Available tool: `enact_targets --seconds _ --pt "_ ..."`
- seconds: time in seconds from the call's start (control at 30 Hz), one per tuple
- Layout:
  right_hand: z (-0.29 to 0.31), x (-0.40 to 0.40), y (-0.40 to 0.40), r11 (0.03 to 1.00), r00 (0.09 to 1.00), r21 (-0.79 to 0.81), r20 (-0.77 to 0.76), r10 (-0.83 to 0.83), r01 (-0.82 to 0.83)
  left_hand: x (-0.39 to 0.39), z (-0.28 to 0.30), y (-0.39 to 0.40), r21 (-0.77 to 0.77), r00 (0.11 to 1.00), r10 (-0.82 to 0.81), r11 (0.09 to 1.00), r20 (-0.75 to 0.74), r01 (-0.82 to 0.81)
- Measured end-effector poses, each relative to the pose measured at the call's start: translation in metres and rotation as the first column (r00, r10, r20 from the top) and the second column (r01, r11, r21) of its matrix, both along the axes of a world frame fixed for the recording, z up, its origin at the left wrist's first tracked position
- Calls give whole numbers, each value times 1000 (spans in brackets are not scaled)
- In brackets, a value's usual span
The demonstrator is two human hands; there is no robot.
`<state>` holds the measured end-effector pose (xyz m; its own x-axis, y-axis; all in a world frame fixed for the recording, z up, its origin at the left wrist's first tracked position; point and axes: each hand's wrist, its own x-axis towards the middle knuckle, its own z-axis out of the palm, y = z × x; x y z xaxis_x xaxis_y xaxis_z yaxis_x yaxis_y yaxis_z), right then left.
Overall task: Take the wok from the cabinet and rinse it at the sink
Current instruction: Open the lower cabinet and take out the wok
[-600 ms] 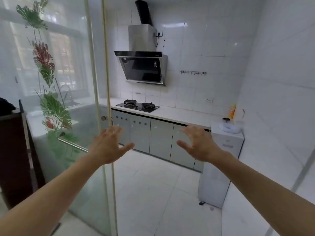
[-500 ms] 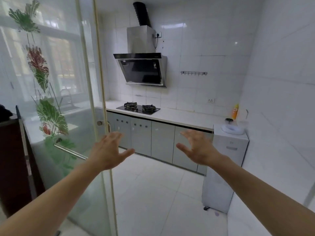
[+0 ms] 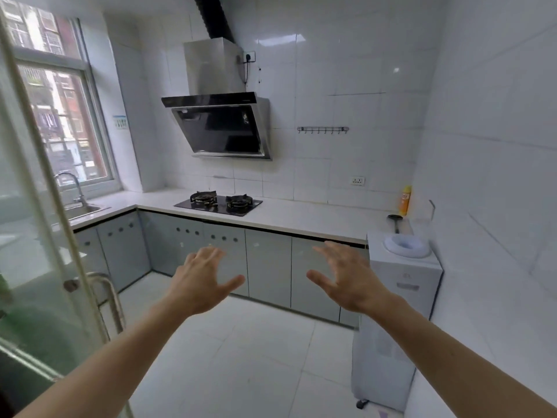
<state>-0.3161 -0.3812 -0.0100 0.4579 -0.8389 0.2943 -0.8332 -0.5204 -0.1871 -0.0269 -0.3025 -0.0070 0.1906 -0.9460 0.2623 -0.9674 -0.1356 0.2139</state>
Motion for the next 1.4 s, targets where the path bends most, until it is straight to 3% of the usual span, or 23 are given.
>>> enact_targets --seconds 0.27,0.47,0.77,1.13,1.4 --pt "-37 -7 -101 992 983 27 -134 -122 126 -5 -47 -139 52 986 -157 987 50 154" --pt "-46 17 -177 974 966 21 -139 -219 224 21 -61 -240 53 974 -227 973 23 225" --pt "-88 50 -283 966 966 116 -144 -214 231 56 -88 -360 96 961 -275 957 -15 275" --pt "-134 48 -490 960 982 208 -2 -190 186 59 -118 -536 150 980 -196 970 15 192" --pt "-156 53 -614 936 987 318 -15 -157 154 69 -136 -648 213 994 -110 971 -24 112"
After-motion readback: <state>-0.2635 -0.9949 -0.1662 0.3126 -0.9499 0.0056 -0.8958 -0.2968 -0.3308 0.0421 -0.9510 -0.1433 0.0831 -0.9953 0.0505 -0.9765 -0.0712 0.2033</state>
